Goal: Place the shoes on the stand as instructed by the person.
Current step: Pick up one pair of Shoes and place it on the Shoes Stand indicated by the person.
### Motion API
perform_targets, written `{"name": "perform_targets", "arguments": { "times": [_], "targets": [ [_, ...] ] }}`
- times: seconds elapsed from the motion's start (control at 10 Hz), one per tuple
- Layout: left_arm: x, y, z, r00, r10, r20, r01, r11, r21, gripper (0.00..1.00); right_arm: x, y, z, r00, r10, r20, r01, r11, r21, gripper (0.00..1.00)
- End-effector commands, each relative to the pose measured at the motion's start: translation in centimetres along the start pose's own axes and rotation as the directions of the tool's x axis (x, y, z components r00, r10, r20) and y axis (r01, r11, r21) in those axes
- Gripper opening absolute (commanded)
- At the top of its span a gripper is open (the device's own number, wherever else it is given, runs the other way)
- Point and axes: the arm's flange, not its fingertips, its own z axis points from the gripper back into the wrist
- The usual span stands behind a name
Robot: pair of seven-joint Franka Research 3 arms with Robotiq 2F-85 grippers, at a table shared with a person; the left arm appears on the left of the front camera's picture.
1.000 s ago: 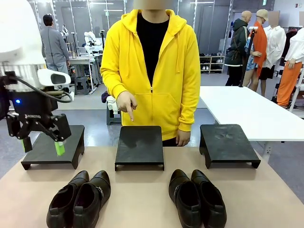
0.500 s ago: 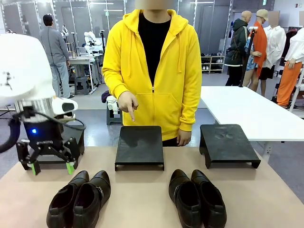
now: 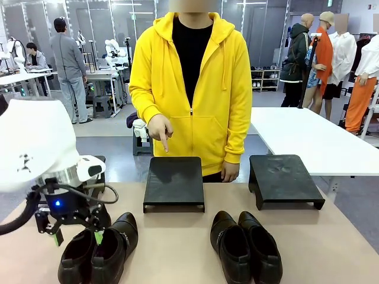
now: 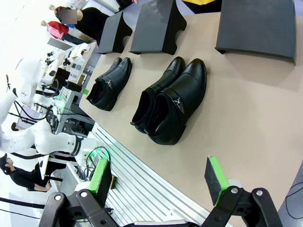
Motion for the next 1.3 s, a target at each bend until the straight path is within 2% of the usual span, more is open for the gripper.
{"name": "perform_targets", "arguments": {
  "times": [0.0, 0.5, 0.6, 0.8, 0.9, 1.0, 1.1, 1.2],
  "targets": [
    [0.2, -0.6, -2.2, 0.999, 0.001, 0.048, 0.001, 0.999, -0.042, 1.0, 0.0, 0.0, 0.0, 1.0, 0.014, 0.011, -0.014, 1.0, 0.012, 1.0],
    [1.0, -0.3, -6.2, 0.997, 0.012, 0.075, -0.007, 0.998, -0.06, 1.0, 0.0, 0.0, 0.0, 1.0, 0.014, 0.011, -0.014, 1.0, 0.012, 1.0],
    [0.9, -0.4, -7.0, 0.998, 0.009, 0.07, -0.008, 1.0, -0.017, 1.0, 0.0, 0.0, 0.0, 1.0, 0.014, 0.011, -0.014, 1.0, 0.012, 1.0],
    [0.7, -0.5, -7.6, 0.997, 0.01, 0.074, -0.008, 1.0, -0.023, 1.0, 0.0, 0.0, 0.0, 1.0, 0.014, 0.011, -0.014, 1.0, 0.012, 1.0],
    [0.6, -0.4, -7.6, 0.997, 0.008, 0.079, -0.008, 1.0, -0.003, 0.61, 0.0, 0.0, 0.0, 1.0, 0.014, 0.011, -0.014, 1.0, 0.012, 1.0],
    [0.4, -0.4, -7.6, 0.997, 0.006, 0.075, -0.006, 1.0, 0.005, 0.4, 0.0, 0.0, 0.0, 1.0, 0.014, 0.011, -0.014, 1.0, 0.012, 1.0],
    [0.3, -0.3, -7.6, 0.997, 0.004, 0.076, -0.005, 1.0, 0.016, 0.01, 0.0, 0.0, 0.0, 1.0, 0.014, 0.011, -0.014, 1.0, 0.012, 1.0],
    [0.1, -0.3, -7.8, 0.999, 0.003, 0.053, -0.004, 1.0, 0.025, 0.0, 0.0, 0.0, 0.0, 1.0, 0.014, 0.011, -0.014, 1.0, 0.012, 1.0]
  ]
}}
